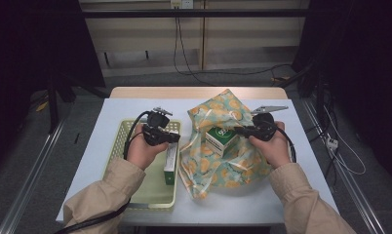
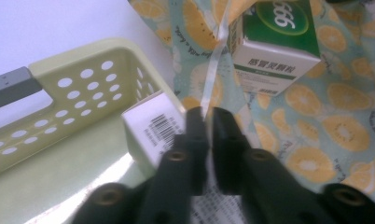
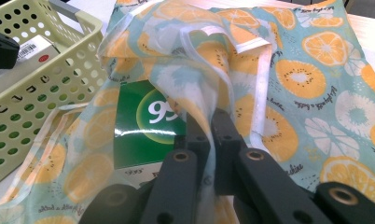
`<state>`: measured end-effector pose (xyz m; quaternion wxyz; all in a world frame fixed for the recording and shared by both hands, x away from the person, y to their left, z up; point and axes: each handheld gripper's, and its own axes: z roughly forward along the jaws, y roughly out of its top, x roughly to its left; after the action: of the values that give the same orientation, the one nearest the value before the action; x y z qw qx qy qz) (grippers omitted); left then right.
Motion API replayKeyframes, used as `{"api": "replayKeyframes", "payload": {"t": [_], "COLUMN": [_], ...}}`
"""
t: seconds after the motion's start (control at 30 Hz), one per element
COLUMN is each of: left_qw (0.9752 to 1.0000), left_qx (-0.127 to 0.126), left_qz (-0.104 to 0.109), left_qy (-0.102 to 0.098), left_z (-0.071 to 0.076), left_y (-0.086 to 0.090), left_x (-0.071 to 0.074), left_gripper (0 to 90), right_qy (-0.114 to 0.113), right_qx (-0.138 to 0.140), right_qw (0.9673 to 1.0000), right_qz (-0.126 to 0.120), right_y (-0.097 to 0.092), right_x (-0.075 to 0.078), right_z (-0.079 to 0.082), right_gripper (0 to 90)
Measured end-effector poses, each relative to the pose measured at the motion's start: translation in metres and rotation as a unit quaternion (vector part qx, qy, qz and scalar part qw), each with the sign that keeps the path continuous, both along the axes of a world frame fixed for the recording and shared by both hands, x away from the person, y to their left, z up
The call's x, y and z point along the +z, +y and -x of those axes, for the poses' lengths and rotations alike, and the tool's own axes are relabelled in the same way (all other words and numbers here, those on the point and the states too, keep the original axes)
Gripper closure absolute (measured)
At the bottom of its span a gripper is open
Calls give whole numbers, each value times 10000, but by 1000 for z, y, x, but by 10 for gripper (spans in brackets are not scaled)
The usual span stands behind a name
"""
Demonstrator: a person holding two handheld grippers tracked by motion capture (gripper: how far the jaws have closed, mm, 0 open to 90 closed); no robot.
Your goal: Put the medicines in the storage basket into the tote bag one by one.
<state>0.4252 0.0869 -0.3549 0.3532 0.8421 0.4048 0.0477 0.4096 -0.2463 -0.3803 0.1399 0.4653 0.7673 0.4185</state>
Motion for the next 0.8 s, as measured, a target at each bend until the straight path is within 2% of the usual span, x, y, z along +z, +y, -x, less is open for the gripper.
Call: {"api": "replayKeyframes", "payload": {"t": [0.03,0.07,0.1,0.17,0.2,0.27,0.3,0.37,0.43,0.47,0.53,0.6,0.67,0.7,0.77,0.8], "left_qw": [10000,10000,9997,9988,9985,9982,9982,9981,9977,9977,9985,9982,9984,9982,9979,9972], "left_qx": [-12,7,129,368,478,503,493,373,412,380,260,282,269,251,131,55], "left_qz": [-12,13,-76,-225,-220,-334,-323,-339,-83,-65,-54,-96,-122,-47,-244,-242], "left_qy": [-3,-42,-166,-215,-178,-56,71,343,525,559,484,511,492,542,581,709], "left_z": [1,2,3,3,3,3,4,7,8,9,12,12,14,16,21,23], "left_y": [1,3,7,15,19,26,27,26,26,25,24,25,26,25,23,23], "left_x": [2,4,8,11,11,7,3,-8,-13,-13,-11,-9,-8,-8,-12,-15], "left_gripper": [693,661,599,377,294,218,190,182,157,155,209,255,222,197,189,181], "right_qy": [-2,-3,-8,-10,-5,-15,-15,-18,-19,-16,-13,-2,-22,-25,-32,-24], "right_qx": [-3,-1,4,1,0,9,11,12,5,6,1,-6,-11,-6,-15,-22], "right_qw": [10000,10000,10000,10000,10000,10000,10000,10000,10000,10000,10000,10000,10000,10000,10000,10000], "right_qz": [-9,-10,-1,-1,-6,5,5,18,27,38,44,52,37,36,34,26], "right_y": [0,0,0,1,1,2,3,3,3,3,3,2,1,1,1,0], "right_x": [0,0,0,0,0,1,1,1,1,1,1,1,2,2,2,2], "right_z": [0,0,0,0,0,0,0,0,0,1,1,1,1,2,2,2], "right_gripper": [879,880,880,880,880,879,879,878,878,879,879,878,878,877,877,877]}}
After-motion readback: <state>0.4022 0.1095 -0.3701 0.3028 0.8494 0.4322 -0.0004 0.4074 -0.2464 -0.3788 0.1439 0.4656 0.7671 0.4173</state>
